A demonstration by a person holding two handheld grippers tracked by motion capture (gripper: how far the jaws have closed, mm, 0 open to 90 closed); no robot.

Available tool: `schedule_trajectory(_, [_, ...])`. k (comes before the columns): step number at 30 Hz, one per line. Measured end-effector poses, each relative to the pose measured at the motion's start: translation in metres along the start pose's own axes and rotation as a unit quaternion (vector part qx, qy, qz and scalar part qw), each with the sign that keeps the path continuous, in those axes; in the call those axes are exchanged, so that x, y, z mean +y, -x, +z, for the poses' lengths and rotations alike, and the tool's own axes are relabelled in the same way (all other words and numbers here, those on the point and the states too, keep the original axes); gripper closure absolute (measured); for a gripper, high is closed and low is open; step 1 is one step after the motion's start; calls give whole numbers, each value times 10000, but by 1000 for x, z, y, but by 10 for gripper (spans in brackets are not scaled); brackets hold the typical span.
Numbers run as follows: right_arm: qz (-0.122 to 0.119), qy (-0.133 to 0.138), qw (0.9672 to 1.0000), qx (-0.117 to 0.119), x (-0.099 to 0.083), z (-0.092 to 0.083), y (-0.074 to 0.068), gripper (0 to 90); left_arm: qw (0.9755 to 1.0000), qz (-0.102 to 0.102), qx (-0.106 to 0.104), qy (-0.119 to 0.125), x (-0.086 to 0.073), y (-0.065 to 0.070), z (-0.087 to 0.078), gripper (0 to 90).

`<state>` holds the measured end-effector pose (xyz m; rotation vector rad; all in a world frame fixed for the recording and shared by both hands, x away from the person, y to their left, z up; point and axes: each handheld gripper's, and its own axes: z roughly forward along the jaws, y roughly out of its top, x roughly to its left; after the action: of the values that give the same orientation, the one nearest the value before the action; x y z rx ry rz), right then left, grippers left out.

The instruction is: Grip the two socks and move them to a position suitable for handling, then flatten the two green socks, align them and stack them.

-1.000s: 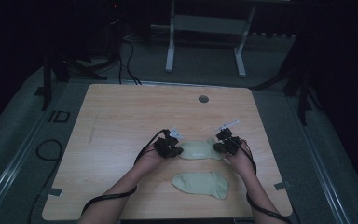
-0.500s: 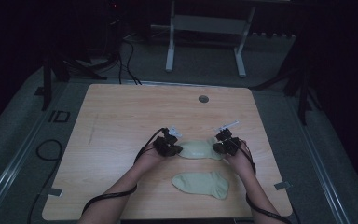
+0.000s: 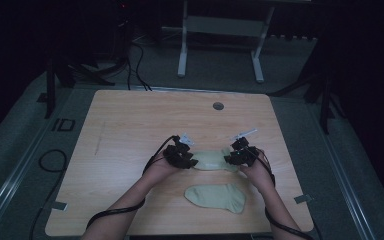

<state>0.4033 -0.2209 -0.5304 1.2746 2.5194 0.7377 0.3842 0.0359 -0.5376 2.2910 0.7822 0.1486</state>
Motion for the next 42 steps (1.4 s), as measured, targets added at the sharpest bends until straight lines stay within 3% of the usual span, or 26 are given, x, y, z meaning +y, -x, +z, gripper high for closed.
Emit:
schedule_trajectory(3, [-84, -22, 9999, 95, 0, -6, -3, 539, 10000, -45, -2, 0, -3, 4, -6, 596])
schedule_trajectory(9, [-58, 80, 9998, 156, -6, -19, -5, 486, 9999, -121, -28, 19, -10, 7, -21, 554])
schedule_trajectory(15, [-13, 244, 9995, 213, -17, -33, -6, 479, 9997, -225, 24, 20, -17, 17, -34, 522])
schedule_trajectory(23, [-55, 287, 9988, 406, -45, -55, -18, 498, 9998, -113, -160, -90, -32, 42, -46, 490])
schedule_trajectory(30, [-104, 162, 9984, 534, -77, -60, -33, 516, 9992, -68, -321, -229, -43, 57, -40, 490])
schedule_trajectory(32, [-112, 134, 9983, 547, -84, -60, -36, 515, 9990, 31, -308, -311, -45, 61, -35, 490])
schedule_trajectory(35, [-200, 25, 9989, 423, -92, -57, -43, 516, 9987, 158, -271, -393, -48, 66, -29, 493])
schedule_trajectory(38, [-286, -7, 9991, 328, -99, -56, -47, 534, 9984, 232, -313, -404, -50, 70, -24, 550])
schedule_trajectory(42, [-458, -148, 9987, 173, -103, -52, -51, 542, 9975, 378, -209, -562, -52, 74, -19, 565])
